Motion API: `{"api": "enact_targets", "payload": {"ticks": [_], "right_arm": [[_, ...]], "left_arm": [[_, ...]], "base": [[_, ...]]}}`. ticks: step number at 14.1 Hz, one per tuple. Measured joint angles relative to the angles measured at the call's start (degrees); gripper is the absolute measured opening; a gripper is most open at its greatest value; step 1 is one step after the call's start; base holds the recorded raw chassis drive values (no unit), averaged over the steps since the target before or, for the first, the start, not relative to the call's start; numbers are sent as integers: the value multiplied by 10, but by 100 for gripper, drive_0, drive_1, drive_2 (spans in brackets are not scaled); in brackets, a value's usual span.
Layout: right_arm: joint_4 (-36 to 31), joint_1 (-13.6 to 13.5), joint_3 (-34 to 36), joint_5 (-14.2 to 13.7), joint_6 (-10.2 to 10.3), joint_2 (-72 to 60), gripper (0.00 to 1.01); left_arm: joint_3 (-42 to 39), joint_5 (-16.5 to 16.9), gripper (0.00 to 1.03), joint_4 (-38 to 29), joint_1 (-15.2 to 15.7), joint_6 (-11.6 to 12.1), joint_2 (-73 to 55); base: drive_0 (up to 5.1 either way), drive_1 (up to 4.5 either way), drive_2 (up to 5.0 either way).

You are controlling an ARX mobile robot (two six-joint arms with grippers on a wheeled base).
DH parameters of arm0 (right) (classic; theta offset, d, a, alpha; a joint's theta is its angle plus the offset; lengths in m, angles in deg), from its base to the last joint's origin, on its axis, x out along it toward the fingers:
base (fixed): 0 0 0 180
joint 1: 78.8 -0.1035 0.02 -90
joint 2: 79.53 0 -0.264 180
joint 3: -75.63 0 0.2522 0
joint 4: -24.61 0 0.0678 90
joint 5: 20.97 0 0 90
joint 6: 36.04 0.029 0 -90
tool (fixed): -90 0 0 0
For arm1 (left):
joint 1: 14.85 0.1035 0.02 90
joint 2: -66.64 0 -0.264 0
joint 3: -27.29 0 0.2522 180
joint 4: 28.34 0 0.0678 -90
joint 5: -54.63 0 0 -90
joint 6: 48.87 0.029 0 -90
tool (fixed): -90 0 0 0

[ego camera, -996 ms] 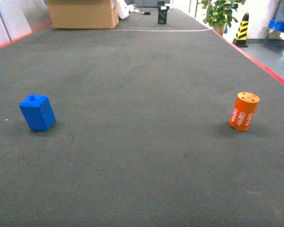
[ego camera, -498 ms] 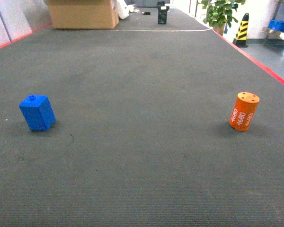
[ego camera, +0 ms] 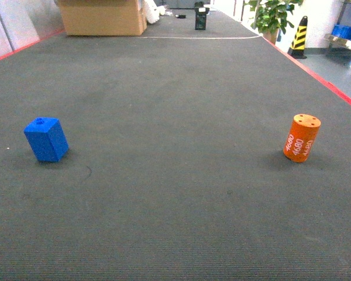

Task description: Sort blue parts and orange caps into right shelf containers

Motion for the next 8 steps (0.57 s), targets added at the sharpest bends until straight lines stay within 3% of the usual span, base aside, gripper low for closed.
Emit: {"api": "enact_targets", "payload": {"ticks": [8], "right_arm": [[0,0,0,0,0,0,98]], "left_arm": [[0,0,98,0,0,0,0]], "base": [[0,0,0]]}}
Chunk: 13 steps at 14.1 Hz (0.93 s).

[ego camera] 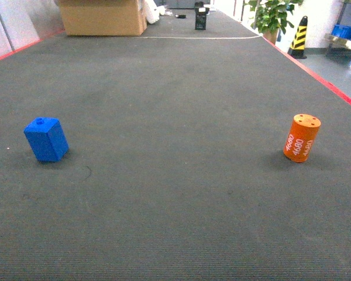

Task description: Sort blue parts and orange caps into right shelf containers

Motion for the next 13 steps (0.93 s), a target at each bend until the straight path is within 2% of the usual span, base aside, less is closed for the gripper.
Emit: {"api": "enact_targets", "payload": {"ticks": [13], "right_arm": [[0,0,0,0,0,0,98]], "left_arm": [[0,0,98,0,0,0,0]], "base": [[0,0,0]]}}
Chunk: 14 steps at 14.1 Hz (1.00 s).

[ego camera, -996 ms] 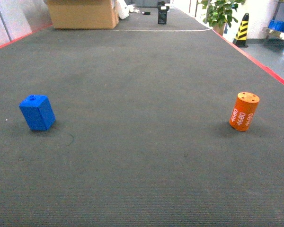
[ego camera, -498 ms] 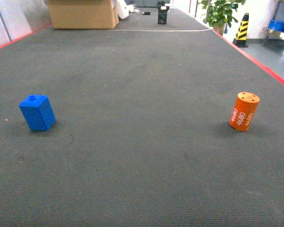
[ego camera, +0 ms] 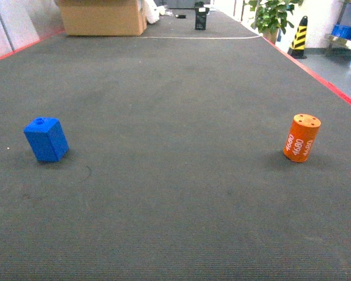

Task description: Sort blue parts and orange caps into right shelf containers

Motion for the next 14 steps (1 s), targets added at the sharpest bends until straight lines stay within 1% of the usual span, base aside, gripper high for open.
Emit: {"api": "enact_targets", "payload": {"ticks": [7,8,10,11,12,13,14], "right_arm": [[1,0,0,-1,0,0,98],[26,-5,-5,-19,-12,-6,98],[37,-7,-10,-37,-22,-34,98],[35,-7,-12,-37,-22,-48,98],[31,-4,-13,-36,-23,-62,98],[10,6,-18,-28,-22,-95,98],[-42,19,-31,-18,-22,-155,98]], "left_arm": [[0,0,98,0,0,0,0],[0,0,98,0,0,0,0],[0,0,98,0,0,0,0],[0,0,98,0,0,0,0],[0,0,98,0,0,0,0],[0,0,98,0,0,0,0],[0,0,98,0,0,0,0]], "base": [[0,0,0],[0,0,0],[0,0,0],[0,0,0],[0,0,0],[0,0,0],[0,0,0]]}}
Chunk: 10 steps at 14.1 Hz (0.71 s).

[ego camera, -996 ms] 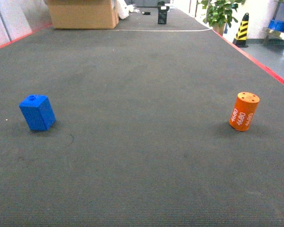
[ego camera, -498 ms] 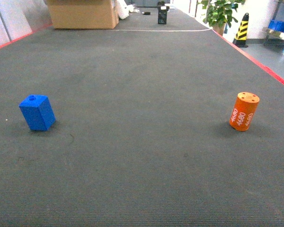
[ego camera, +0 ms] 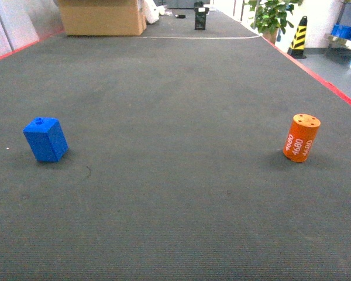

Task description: Sort blue parts and orange caps into right shelf containers

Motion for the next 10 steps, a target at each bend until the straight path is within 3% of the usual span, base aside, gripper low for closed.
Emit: {"api": "enact_targets", "payload": {"ticks": [2,4,6,8,10], "right_arm": [[-114,13,-37,22,0,-151,98],[-259,13,-100,27,-5,-356,98],[-346,-3,-195,27,-6,-540,98],[-350,-28,-289,10,-19,-680,98],[-305,-44,-363,8,-17,-772,98]], "left_arm": [[0,0,98,0,0,0,0],[0,0,98,0,0,0,0],[0,0,98,0,0,0,0],[0,0,98,0,0,0,0],[0,0,98,0,0,0,0]], "base": [[0,0,0],[0,0,0],[0,0,0],[0,0,0],[0,0,0]]}}
